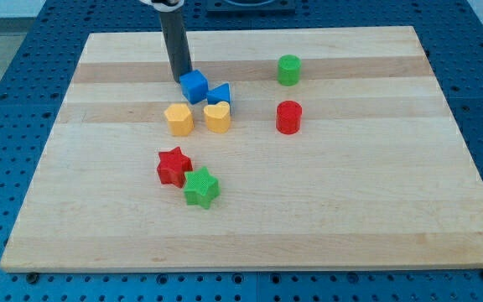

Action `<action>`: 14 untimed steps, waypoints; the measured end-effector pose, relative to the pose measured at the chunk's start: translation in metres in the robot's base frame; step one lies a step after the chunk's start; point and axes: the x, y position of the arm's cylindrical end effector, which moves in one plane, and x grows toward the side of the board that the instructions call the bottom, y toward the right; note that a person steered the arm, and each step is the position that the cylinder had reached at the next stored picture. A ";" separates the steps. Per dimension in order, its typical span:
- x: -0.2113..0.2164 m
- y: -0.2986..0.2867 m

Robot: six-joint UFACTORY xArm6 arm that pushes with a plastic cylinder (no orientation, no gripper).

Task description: Push the yellow hexagon close to the blue cube

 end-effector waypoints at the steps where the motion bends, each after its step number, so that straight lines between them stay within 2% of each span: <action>1: 0.018 0.010; 3: 0.015 0.004; 4: 0.008 -0.022; 5: 0.027 -0.052; 6: 0.066 -0.082; 7: 0.092 -0.091; 8: 0.127 -0.079; 12: 0.116 -0.002; 13: 0.115 -0.001; 14: 0.120 -0.026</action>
